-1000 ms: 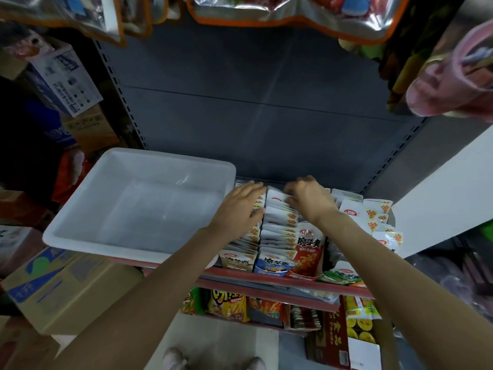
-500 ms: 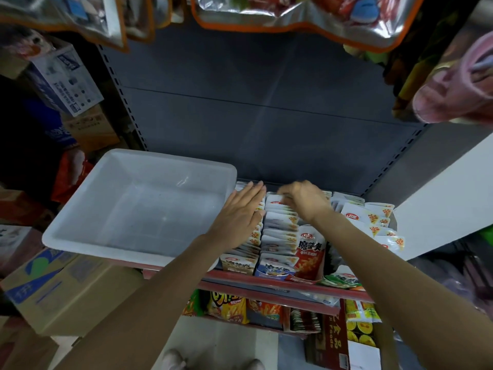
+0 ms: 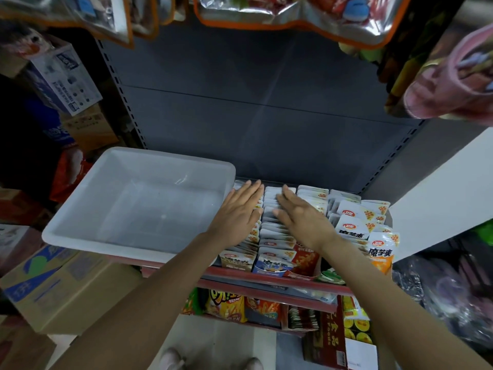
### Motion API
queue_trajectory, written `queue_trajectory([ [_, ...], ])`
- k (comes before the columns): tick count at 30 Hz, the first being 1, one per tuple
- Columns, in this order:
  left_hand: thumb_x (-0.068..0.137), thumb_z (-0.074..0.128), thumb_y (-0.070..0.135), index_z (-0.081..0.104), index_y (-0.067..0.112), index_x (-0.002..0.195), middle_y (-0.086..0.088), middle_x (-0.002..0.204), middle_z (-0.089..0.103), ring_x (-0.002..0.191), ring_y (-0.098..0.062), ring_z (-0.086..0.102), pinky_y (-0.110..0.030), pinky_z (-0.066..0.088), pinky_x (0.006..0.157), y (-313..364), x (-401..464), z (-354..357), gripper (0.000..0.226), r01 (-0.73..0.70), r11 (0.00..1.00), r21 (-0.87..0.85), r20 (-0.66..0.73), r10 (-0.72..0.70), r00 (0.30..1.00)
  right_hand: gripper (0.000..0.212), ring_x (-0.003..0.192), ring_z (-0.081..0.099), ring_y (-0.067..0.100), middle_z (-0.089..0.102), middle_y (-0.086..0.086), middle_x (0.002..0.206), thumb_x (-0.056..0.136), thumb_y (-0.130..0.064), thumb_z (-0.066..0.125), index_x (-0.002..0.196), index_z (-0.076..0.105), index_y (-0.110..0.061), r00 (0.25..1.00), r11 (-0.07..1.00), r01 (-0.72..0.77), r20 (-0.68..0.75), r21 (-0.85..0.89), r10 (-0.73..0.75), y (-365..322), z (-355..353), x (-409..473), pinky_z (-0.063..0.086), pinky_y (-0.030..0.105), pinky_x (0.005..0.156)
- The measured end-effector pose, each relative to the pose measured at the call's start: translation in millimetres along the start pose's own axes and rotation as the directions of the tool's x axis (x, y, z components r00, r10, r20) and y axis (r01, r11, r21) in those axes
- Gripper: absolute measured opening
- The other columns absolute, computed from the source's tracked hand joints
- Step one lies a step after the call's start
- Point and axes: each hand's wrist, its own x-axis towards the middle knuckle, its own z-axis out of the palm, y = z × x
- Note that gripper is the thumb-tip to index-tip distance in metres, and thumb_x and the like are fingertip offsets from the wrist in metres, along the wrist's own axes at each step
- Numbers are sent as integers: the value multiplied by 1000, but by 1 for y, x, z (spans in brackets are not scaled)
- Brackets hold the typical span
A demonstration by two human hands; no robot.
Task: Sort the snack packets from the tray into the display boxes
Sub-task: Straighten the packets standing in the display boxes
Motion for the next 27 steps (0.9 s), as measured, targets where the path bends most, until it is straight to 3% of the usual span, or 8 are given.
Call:
queue_trajectory([
  [2,103,18,34,1,20,150,7,158,-3,145,-8,-10,-23,-14,112,0,-1,1,52,2,1000,10,9,-2,1000,45,139,30,18,26,-1,154,100,-33,39,142,40,-17,998,999,6,-70,33,-4,8,-3,-3,24,28,113],
  [5,101,13,38,1,20,150,6,158,-2,145,-8,-10,-24,-13,113,0,-2,1,53,-3,1000,8,0,3,1000,31,114,53,24,50,5,129,95,-21,52,125,57,-14,977,999,-36,-209,2,36,16,-3,-6,48,36,91],
  [11,102,15,37,3,20,150,7,158,-1,145,-9,-8,-25,-11,113,-1,-1,3,53,1,1000,-3,5,-1,1000,37,102,59,26,60,7,112,86,-21,66,120,54,-13,991,996,-84,-109,-21,81,10,-16,10,46,31,80],
  [16,103,18,35,3,21,150,7,158,-1,145,-8,-8,-26,-10,115,-1,-1,4,52,5,1000,1,1,-5,1000,8,88,60,27,61,5,95,89,-20,59,94,61,-15,986,984,-56,-167,-172,27,7,-13,18,39,30,66],
  [19,103,20,33,4,20,150,6,159,-1,145,-9,-7,-27,-9,115,0,-1,2,52,7,1000,6,5,-7,1000,11,86,59,30,58,8,96,91,-19,55,94,61,-11,973,986,-48,-232,-161,9,8,-4,15,39,31,64],
  [23,97,16,52,20,20,149,4,157,16,145,-7,5,-26,-6,116,12,-14,-11,62,-42,995,-86,-67,36,997,21,90,61,28,60,11,107,95,-18,51,110,64,-12,951,992,-69,-293,108,98,13,-4,-6,51,35,76],
  [25,88,15,70,22,21,149,5,157,18,142,-3,7,-26,-2,116,27,-29,-21,78,-176,971,-159,4,179,984,26,94,62,29,62,14,113,95,-11,48,119,60,-10,945,985,-81,-303,152,125,17,-3,-22,49,32,81],
  [27,76,23,81,9,20,151,4,158,3,143,-5,-2,-27,-8,115,39,-40,-23,98,-328,944,-26,163,328,930,36,108,60,27,61,13,121,93,0,46,127,55,-9,964,983,-65,-242,173,106,19,1,-36,44,25,90],
])
